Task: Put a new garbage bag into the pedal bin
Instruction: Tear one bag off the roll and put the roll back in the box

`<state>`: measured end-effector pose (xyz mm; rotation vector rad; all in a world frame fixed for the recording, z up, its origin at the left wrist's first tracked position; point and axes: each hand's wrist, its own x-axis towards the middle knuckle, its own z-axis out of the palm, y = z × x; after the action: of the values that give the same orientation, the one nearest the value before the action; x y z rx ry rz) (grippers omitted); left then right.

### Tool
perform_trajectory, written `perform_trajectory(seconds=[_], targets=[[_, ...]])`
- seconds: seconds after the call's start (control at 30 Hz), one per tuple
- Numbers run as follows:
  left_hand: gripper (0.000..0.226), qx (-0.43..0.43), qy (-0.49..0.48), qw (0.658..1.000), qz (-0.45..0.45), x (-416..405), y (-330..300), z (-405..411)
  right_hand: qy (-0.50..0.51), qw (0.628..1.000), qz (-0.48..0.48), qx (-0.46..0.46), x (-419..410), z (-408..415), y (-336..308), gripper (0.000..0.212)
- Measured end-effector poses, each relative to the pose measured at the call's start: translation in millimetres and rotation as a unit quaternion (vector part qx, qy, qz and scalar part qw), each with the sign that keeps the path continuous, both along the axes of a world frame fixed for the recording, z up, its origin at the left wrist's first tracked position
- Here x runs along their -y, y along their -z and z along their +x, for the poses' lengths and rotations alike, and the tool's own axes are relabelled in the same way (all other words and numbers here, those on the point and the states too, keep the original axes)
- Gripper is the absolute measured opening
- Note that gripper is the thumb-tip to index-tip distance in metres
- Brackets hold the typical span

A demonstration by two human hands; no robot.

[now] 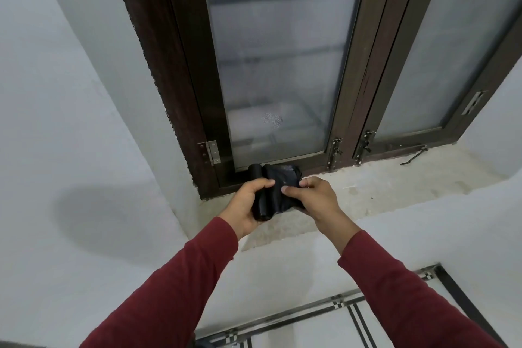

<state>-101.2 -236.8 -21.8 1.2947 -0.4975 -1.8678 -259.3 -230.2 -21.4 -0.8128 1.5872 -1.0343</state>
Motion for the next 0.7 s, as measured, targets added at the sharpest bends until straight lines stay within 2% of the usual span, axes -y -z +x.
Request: perform_trajectory(seconds=[0.1,0.23,0.3,0.33,0.4,0.43,0.5,0.57,0.6,0.63,0.7], targets=[[0.046,-0.007,-0.009,1.0,0.004,1.2,-1.3,0.7,0.019,1.0,-0.013,-0.01,7.8,-5.1,1.3,0.013],[0.03,0.025,-0.005,1.0,0.0,2.9,-1.0,3.2,0.02,0.999,-0.033,-0.037,12.3,-19.1,6.2,0.037],[0.031,0.044,0.009,0.999,0.001,3.7,-1.6,4.5,0.044,0.996,-0.042,-0.067,7.7,-18.0,-1.5,0.043],[0.033,0.048,0.012,0.999,0.001,4.5,-1.1,4.9,0.061,0.994,-0.037,-0.085,6.2,-16.8,-5.9,0.042],[0.037,0.051,0.011,0.999,-0.008,4.5,-3.2,5.2,0.064,0.991,-0.024,-0.113,4.9,-15.6,-10.4,0.018],[0.038,0.053,0.012,0.998,-0.013,4.8,-3.2,5.2,0.042,0.991,-0.021,-0.125,2.9,-13.0,-12.4,0.019],[0.037,0.06,0.016,0.998,-0.023,4.7,-5.1,4.4,-0.009,0.987,-0.022,-0.159,1.2,-7.1,-7.7,0.066],[0.037,0.064,0.012,0.998,-0.027,5.0,-8.0,4.1,-0.034,0.969,-0.039,-0.242,0.3,0.4,-4.2,0.087],[0.037,0.067,0.012,0.997,-0.027,5.0,-9.2,3.8,-0.044,0.957,-0.05,-0.282,1.5,2.0,-1.9,0.084],[0.036,0.071,0.013,0.997,-0.028,4.5,-10.8,3.6,-0.053,0.947,-0.059,-0.311,4.1,1.3,1.5,0.073],[0.03,0.077,0.017,0.996,-0.031,3.2,-13.7,2.8,-0.075,0.933,-0.065,-0.345,6.0,-2.8,3.9,0.035]])
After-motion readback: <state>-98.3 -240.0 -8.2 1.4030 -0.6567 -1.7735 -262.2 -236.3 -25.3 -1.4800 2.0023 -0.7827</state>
